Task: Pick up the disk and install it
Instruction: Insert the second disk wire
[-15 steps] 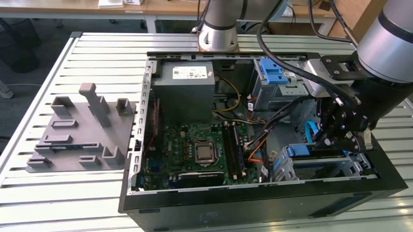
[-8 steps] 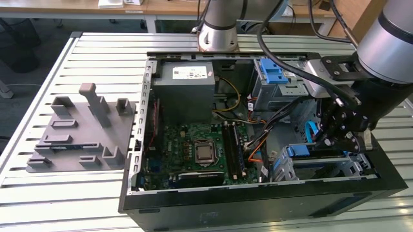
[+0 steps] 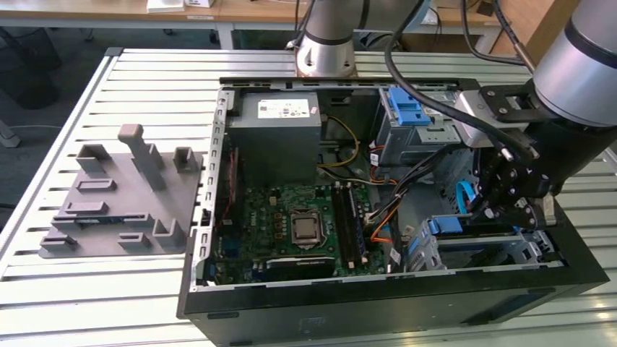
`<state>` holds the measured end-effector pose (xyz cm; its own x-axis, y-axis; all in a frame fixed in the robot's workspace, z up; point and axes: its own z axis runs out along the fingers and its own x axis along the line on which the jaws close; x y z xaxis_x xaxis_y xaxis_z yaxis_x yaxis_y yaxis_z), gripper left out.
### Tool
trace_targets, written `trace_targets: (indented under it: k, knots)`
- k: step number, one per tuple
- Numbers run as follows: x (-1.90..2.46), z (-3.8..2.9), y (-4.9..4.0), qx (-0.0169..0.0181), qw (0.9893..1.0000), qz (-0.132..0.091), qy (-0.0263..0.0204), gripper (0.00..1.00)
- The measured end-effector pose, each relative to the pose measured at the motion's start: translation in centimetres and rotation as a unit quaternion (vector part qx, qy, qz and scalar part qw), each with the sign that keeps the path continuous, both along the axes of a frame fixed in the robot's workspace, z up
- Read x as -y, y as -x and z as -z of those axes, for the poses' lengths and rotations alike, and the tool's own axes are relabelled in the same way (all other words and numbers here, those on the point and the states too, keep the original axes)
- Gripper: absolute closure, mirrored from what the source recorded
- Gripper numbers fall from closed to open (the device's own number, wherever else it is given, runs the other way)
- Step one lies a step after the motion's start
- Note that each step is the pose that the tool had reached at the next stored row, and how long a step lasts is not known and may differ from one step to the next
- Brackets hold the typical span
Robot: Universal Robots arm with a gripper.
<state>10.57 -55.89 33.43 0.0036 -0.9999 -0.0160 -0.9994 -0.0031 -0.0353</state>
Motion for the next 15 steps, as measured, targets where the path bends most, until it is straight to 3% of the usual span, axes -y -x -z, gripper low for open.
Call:
trace_targets:
  k: [15]
  knots:
    - [0.01,0.37,-0.04,0.0,1.0,0.0,-0.0017,0.83]
